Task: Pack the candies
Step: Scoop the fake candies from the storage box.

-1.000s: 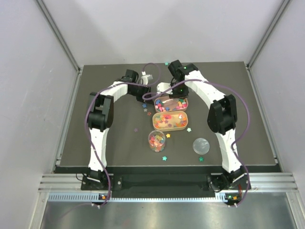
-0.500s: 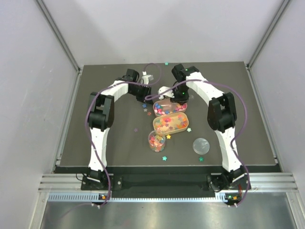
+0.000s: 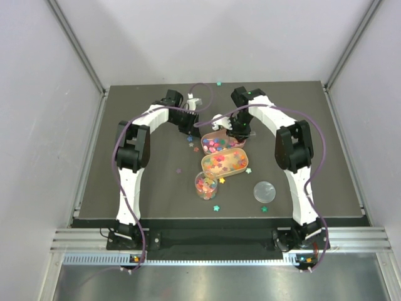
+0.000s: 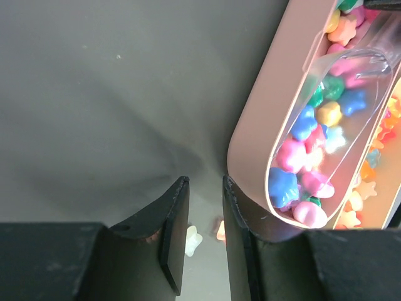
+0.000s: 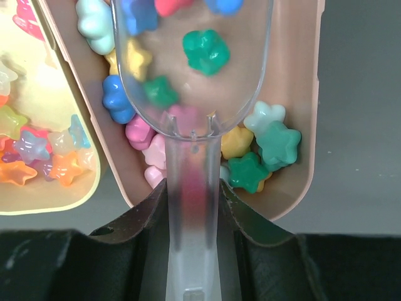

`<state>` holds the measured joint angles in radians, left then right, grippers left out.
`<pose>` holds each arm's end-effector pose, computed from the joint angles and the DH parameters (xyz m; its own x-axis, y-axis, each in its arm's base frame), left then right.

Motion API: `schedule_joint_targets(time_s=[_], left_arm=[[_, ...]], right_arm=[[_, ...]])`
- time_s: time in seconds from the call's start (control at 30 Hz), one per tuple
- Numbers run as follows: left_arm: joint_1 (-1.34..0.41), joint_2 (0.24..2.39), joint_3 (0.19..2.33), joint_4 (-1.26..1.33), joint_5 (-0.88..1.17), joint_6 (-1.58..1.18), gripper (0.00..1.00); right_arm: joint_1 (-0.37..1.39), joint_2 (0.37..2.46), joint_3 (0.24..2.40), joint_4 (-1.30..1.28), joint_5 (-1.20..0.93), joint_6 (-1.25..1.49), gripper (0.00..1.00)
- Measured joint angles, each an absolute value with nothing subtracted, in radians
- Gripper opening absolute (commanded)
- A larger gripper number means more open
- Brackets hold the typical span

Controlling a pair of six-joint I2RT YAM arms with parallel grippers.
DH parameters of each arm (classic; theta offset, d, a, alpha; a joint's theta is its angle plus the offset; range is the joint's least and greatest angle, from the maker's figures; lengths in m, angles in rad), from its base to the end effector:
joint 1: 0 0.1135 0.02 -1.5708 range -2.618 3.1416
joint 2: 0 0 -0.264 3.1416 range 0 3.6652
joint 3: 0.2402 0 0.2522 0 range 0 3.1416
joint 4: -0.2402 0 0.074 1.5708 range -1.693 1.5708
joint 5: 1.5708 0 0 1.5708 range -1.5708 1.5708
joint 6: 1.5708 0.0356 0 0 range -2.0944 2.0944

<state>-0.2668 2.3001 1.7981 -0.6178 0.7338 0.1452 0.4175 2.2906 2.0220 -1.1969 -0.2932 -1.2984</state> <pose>0.4599 -0.1504 0.1547 -0.7900 0.3273 -0.5185 0.5980 0.5983 -0.5333 0.4140 0.1949 0.1974 0.1560 -0.9395 -0.3051 -0.9874 -0.1562 -0.0239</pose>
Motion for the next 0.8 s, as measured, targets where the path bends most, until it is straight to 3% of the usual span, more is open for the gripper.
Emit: schedule_joint_targets(time_s=[0.47,0.8], left_arm=[[-0.200,2.239,1.864,-0.704,0.705,0.231,0.34],[-0.188,2.154,1.814,-0.699,0.705,0.257,0.34]], right_arm=[[0.395,2.194,1.894,-1.138,-0.337,-1.252,0.00],[0.396,1.969,1.885,-1.166,-0.292,-1.245,0.00]])
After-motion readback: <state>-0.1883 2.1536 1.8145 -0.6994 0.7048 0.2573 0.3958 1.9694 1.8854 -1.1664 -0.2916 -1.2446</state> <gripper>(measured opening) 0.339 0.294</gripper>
